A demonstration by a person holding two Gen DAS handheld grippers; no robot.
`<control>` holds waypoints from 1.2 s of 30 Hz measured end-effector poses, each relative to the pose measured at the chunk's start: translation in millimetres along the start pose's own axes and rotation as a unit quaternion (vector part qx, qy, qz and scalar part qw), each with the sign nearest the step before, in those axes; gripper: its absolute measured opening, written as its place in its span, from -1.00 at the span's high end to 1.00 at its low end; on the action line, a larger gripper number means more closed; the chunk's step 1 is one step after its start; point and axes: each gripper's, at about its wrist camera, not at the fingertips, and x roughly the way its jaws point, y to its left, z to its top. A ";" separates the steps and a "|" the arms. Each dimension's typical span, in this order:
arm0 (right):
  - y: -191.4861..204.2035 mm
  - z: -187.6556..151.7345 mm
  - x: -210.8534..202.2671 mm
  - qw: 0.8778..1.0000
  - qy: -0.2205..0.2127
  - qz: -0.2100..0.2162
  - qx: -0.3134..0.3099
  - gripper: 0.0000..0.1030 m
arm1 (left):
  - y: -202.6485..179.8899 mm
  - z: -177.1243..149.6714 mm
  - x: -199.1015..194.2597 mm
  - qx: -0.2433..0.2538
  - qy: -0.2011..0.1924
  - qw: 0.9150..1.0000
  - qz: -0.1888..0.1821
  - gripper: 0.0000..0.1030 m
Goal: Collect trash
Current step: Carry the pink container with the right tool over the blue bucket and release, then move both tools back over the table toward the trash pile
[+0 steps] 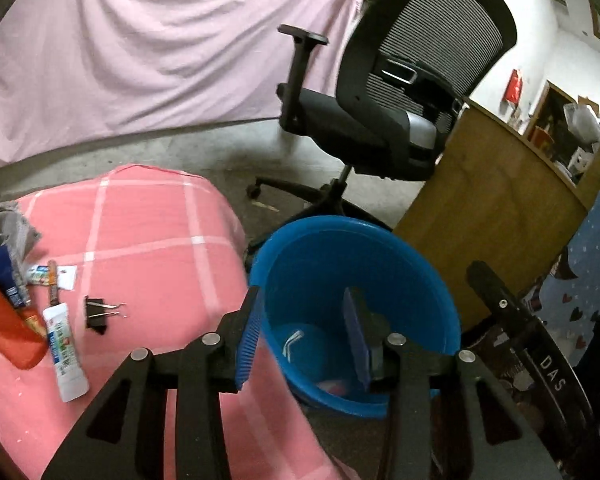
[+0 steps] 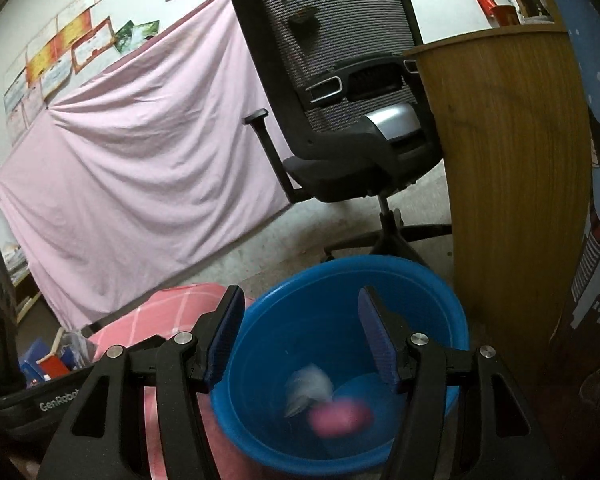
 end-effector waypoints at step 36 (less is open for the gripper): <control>175.9 -20.3 -71.0 0.956 -0.199 0.149 -0.160 -1.00 | 129.6 -90.4 -236.5 0.008 -0.355 0.910 0.216 -0.96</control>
